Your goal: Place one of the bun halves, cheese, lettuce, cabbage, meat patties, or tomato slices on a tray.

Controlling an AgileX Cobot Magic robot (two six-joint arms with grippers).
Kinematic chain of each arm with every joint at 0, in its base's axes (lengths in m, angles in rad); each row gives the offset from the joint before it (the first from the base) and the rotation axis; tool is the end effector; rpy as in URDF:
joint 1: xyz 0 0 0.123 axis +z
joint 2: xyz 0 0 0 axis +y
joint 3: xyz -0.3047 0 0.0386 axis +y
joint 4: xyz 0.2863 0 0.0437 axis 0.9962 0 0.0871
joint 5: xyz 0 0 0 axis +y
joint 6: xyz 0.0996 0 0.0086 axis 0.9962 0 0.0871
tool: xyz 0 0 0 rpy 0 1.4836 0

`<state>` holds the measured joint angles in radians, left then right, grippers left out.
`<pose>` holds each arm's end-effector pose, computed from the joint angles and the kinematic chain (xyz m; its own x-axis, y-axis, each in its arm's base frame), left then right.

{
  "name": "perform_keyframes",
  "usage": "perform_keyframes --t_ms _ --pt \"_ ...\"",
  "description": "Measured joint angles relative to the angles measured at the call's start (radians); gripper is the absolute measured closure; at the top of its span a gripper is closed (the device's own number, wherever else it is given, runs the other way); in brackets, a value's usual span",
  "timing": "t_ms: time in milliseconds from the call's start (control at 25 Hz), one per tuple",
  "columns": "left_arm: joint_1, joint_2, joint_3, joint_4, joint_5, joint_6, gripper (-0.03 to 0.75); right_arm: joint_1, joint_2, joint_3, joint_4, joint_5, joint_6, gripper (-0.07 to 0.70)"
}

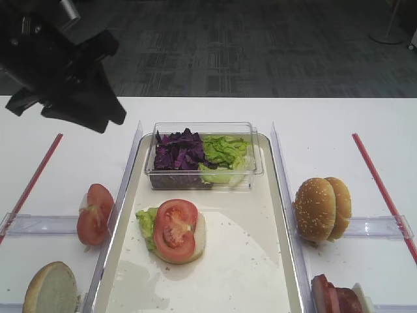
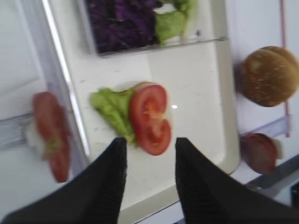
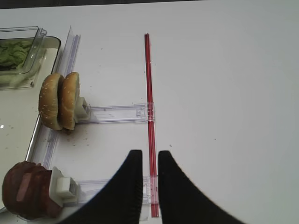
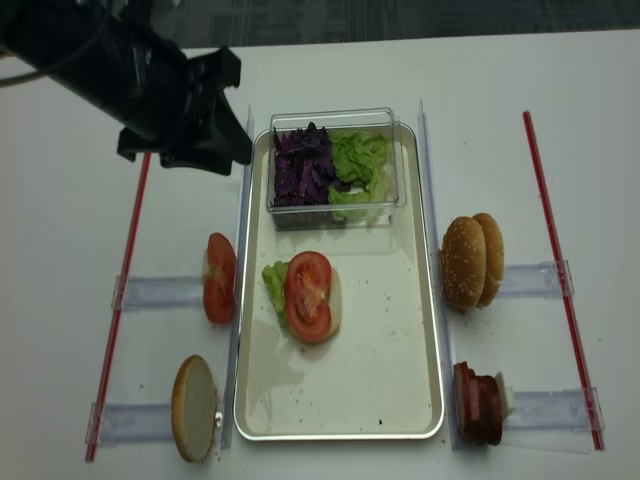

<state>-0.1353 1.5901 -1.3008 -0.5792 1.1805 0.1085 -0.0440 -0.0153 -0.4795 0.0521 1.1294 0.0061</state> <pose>0.3429 -0.0978 0.3037 -0.9829 0.0163 -0.1836 0.1111 0.8473 -0.5194 0.0114 0.0042 0.2793 -0.5192 0.0512 -0.8531 0.0185 0.9986 0.0487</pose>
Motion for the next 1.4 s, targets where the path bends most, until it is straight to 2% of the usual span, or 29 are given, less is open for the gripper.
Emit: perform_keyframes --t_ms 160,400,480,680,1000,1400 --pt "0.0 0.0 0.0 0.204 -0.001 -0.074 0.437 0.0 0.0 0.0 0.0 0.0 0.0 0.501" --pt "0.002 0.0 0.0 0.479 -0.007 -0.189 0.291 0.0 0.0 0.0 0.0 0.0 0.008 0.501" --pt "0.022 0.0 0.0 0.529 -0.007 -0.207 0.249 0.0 0.0 0.0 0.0 0.0 0.01 0.502" --pt "0.095 0.0 0.0 0.558 -0.007 -0.212 0.199 0.0 0.0 0.0 0.0 0.0 0.011 0.502" --pt "0.191 0.0 0.0 0.572 -0.007 -0.174 0.192 0.0 0.0 0.0 0.0 0.0 0.013 0.502" --pt "0.198 -0.008 0.0 0.567 -0.011 -0.139 0.159 0.0 0.0 0.0 0.0 0.0 0.013 0.502"
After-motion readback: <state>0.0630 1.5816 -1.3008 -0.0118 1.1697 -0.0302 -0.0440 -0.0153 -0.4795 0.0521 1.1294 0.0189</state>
